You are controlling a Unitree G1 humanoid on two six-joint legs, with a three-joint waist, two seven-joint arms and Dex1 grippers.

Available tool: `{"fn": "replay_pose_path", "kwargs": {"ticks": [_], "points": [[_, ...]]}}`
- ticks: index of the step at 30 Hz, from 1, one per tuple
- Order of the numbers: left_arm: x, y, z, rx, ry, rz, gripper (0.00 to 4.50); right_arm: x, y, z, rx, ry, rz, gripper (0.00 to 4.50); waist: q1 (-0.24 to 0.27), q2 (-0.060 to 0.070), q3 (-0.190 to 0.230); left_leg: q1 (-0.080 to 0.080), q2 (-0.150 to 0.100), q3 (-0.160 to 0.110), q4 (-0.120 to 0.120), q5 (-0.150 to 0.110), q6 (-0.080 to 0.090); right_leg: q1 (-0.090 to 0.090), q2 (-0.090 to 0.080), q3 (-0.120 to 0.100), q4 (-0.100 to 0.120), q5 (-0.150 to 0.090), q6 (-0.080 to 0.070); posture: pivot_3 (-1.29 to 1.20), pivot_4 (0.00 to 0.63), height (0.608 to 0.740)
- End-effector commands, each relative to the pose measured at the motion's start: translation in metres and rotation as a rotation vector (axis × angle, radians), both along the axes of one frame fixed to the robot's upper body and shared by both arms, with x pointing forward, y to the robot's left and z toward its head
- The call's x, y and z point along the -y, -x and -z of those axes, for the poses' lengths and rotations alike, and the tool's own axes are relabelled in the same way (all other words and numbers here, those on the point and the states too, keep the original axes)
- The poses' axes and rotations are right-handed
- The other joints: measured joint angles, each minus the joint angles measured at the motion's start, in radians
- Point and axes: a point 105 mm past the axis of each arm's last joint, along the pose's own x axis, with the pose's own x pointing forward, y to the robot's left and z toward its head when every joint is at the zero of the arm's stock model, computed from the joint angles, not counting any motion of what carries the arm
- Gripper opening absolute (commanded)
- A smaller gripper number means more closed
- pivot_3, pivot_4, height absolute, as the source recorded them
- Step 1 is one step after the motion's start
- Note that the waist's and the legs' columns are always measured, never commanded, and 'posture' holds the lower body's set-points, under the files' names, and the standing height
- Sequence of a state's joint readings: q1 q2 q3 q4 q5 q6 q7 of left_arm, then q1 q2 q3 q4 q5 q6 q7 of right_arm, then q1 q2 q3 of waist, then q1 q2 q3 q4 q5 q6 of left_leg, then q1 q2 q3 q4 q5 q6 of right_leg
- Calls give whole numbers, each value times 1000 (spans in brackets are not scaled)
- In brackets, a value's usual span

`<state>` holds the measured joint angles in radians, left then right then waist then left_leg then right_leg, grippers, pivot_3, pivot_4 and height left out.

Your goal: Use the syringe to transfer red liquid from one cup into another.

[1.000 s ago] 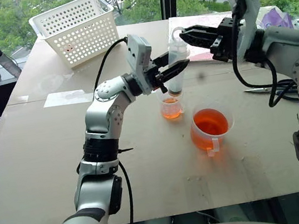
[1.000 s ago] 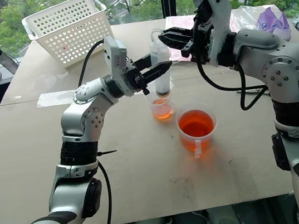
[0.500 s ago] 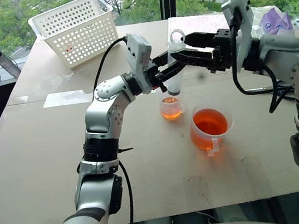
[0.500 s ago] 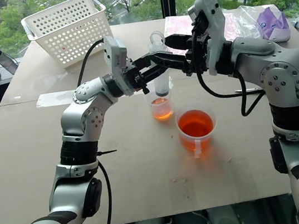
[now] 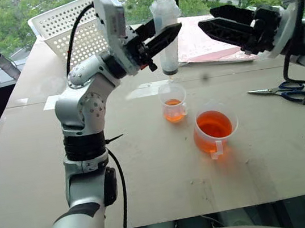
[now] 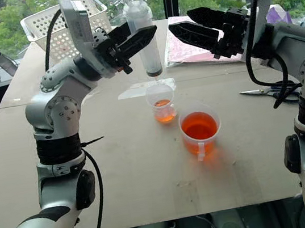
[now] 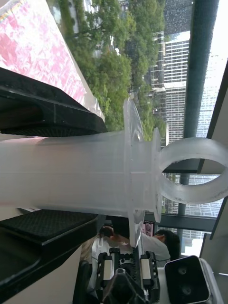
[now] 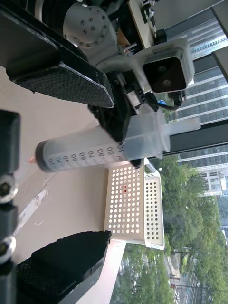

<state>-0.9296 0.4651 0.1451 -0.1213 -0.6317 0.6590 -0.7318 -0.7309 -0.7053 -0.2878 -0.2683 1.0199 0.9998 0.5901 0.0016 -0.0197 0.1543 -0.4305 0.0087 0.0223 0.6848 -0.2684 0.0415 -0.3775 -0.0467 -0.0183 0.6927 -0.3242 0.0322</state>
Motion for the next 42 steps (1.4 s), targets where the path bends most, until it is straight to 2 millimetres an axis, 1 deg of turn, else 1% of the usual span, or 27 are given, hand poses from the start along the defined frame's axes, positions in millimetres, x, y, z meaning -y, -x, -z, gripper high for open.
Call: {"fn": "replay_pose_path", "kwargs": {"ticks": [1, 2, 4, 6, 8, 11, 14, 16, 18, 20, 22, 24, 25, 27, 28, 30, 31, 33, 35, 37, 39, 40, 42], "points": [[-25, 4, -5, -19, -45, -125, 1403, 27, 9, 11, 39, 65, 71, 4408, -4, 0, 0, 0, 0, 0, -1, 0, 0, 0, 0, 0, 0, 0, 0, 0, 150, 740], [-31, 3, -3, -33, -59, -151, 1403, 32, 10, 16, 25, 74, 83, 4408, -7, 0, 0, 1, 0, 0, 0, 0, 0, 0, 0, 0, 0, 0, 0, 0, 150, 740], [-50, -1, 18, -135, -127, -232, 1403, 50, 14, 34, -36, 126, 138, 4408, -12, 0, 0, 1, 0, 0, -1, 0, 0, 0, 0, 1, 1, 0, 0, 0, 150, 740], [-72, -11, 55, -309, -222, -360, 1403, 72, 17, 51, -87, 204, 206, 4408, -13, 0, 0, 2, 0, 0, -1, 0, 0, 1, 0, 1, 1, 0, 0, 0, 150, 740], [-82, -12, 82, -394, -301, -431, 1403, 84, 20, 63, -113, 261, 235, 4408, -13, 0, 0, 3, 0, 0, -1, 0, 0, 1, 0, 1, 1, 0, 0, 0, 150, 740], [-85, -10, 114, -509, -332, -452, 1403, 90, 22, 71, -136, 260, 255, 4408, -11, 0, 0, 4, 0, 0, -1, 0, 0, 3, 0, 2, -4, 0, 0, 0, 150, 740], [-92, -10, 146, -646, -353, -507, 1403, 84, 22, 79, -147, 259, 239, 4408, -9, 0, 0, 5, 0, 0, 0, 0, 0, 3, 0, 2, -2, 0, 0, 0, 150, 740], [-95, -12, 162, -693, -369, -540, 1403, 81, 20, 82, -151, 254, 239, 4408, -8, 0, 0, 6, 0, 0, 0, 0, 0, 3, 0, 2, -2, 0, 0, 0, 150, 740], [-96, -14, 168, -699, -378, -557, 1403, 79, 20, 85, -155, 255, 237, 4408, -7, 0, 0, 6, 0, 0, -1, 0, 0, 3, 0, 3, -1, 0, 0, 0, 150, 740], [-96, -19, 167, -697, -353, -575, 1403, 77, 20, 88, -160, 261, 232, 4408, -10, 0, 0, 9, 0, 1, -2, 0, 0, 5, 0, 4, -2, 0, 0, 0, 150, 740], [-95, -21, 161, -688, -330, -568, 2446, 75, 22, 90, -166, 264, 224, 4458, -11, 0, 0, 13, 0, 2, -3, 0, 0, 9, 0, 5, -3, 0, 0, 0, 150, 740], [-94, -21, 156, -667, -334, -568, 2744, 76, 24, 94, -180, 272, 222, 4458, -10, 0, 0, 14, 0, 2, -4, 0, 0, 9, 0, 5, -3, 0, 0, 0, 150, 740], [-95, -19, 156, -662, -346, -562, 3335, 77, 25, 98, -192, 287, 223, 4458, -9, 0, 0, 14, 0, 2, -3, 0, 0, 9, 0, 5, -3, 0, 0, 0, 150, 740], [-99, -15, 159, -666, -363, -562, 4192, 78, 29, 109, -213, 326, 222, 4458, -7, 0, 0, 14, 0, 2, -4, 0, 0, 9, 0, 5, -3, 0, 0, 0, 150, 740], [-100, -15, 160, -668, -365, -564, 4192, 78, 31, 113, -221, 340, 219, 4458, -6, 0, 0, 14, 0, 2, -4, 0, 0, 9, 0, 5, -4, 0, 0, 0, 150, 740], [-102, -12, 156, -617, -371, -548, 4192, 79, 33, 124, -229, 376, 224, 4458, -6, 0, 0, 14, 0, 2, -4, 0, 0, 9, 0, 5, -4, 0, 0, 0, 150, 740], [-101, -10, 150, -569, -359, -530, 4192, 80, 35, 131, -227, 404, 224, 4458, -5, 0, 0, 14, 0, 2, -4, 0, 0, 9, 0, 5, -5, 0, 0, 0, 150, 740], [-92, -1, 138, -471, -329, -442, 4192, 82, 39, 144, -226, 439, 218, 4458, -4, 0, 0, 14, 0, 2, -4, 0, 0, 10, 0, 5, -5, 0, 0, 0, 150, 740], [-84, 16, 131, -360, -313, -333, 4192, 82, 43, 151, -211, 428, 207, 4458, -2, 0, 0, 14, 0, 2, -4, 0, 0, 10, 0, 5, -5, 0, 0, 0, 150, 740], [-87, 36, 144, -372, -341, -265, 4192, 86, 46, 156, -164, 422, 222, 4458, -4, 0, 0, 14, 0, 2, -4, 0, 0, 10, 0, 5, -5, 0, 0, 0, 150, 740], [-95, 52, 167, -410, -448, -239, 4192, 89, 53, 164, -122, 415, 199, 4458, -10, 1, 0, 17, 0, 2, -6, 0, 0, 12, 0, 5, -7, 0, 0, 0, 150, 740], [-97, 60, 176, -393, -506, -231, 4192, 94, 55, 172, -136, 426, 213, 4458, -10, 2, -1, 19, 0, 2, -9, 0, 0, 14, 0, 5, -9, 0, 0, 0, 150, 740], [-98, 78, 194, -381, -558, -186, 4192, 96, 63, 183, -152, 394, 183, 4458, -9, 2, -1, 20, 0, 2, -11, 0, 0, 16, 0, 5, -12, 0, 0, 0, 150, 740]]}}
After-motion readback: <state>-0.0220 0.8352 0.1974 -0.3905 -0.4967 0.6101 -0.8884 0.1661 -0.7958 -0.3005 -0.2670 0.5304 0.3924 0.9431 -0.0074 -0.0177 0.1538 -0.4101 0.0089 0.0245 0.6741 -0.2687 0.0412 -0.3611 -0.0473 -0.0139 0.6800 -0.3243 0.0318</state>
